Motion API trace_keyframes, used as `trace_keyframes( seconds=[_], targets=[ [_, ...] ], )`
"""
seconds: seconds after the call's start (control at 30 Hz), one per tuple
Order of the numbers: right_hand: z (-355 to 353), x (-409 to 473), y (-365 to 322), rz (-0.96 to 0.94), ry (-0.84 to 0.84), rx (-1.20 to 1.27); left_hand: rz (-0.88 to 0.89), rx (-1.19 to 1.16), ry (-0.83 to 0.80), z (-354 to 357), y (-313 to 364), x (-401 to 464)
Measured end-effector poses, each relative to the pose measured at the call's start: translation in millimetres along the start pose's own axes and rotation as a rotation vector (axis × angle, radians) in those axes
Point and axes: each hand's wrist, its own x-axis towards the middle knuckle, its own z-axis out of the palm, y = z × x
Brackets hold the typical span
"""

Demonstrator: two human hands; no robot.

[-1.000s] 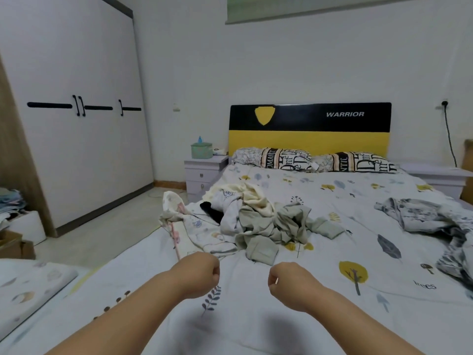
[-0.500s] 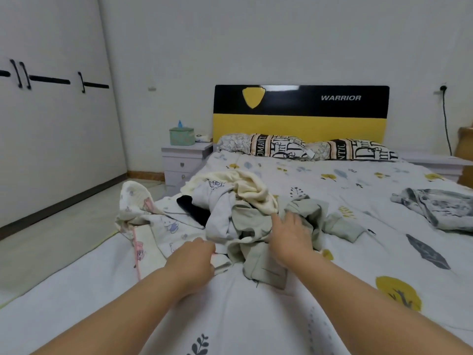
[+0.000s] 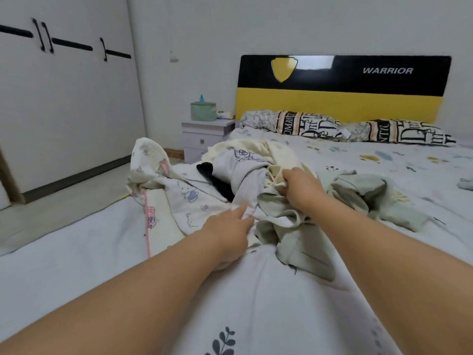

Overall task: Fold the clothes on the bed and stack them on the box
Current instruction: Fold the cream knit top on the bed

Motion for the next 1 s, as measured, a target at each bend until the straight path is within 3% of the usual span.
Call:
trace_keyframes(
  seconds=[0.2, 0.4, 0.47, 0.57, 0.73, 0.9, 1.0],
  targets=[
    [-29.5, -69.3, 2.8, -0.186, -0.043, 0.149, -0.014, -0.017, 0.051, 5.4, 6.2, -21.7],
    [-68.3, -150.5, -10.9, -0.260, -0.137, 0.330, -0.089, -0.349, 0.116, -25.2, 29.1, -64.7],
    [-86.7, -176.1, -18.5, -0.250, -0.191, 0.451, -0.031, -0.376, 0.178, -35.9, 43.0, -82.4],
    [-121.4, -214.8, -32.2, -0.215, -0.241, 0.659, 0.047, -0.421, 0.128, -45.5, 60.2, -98.7],
    [-179.9, -269.9, -38.7, -0.076, -0.195, 0.963, 0.209, -0.538, 0.136, -78.4, 88.1, -142.7],
    [-214.9, -316.7, -19.2, 0.068, -0.088, 0.857, 0.195, -0.552, 0.170, -124.0, 102.5, -208.4],
    [-221.0, -344.5, -2.6, 0.113, -0.020, 0.550, 0.132, -0.606, 0.164, -132.7, 102.8, -240.1]
  ],
)
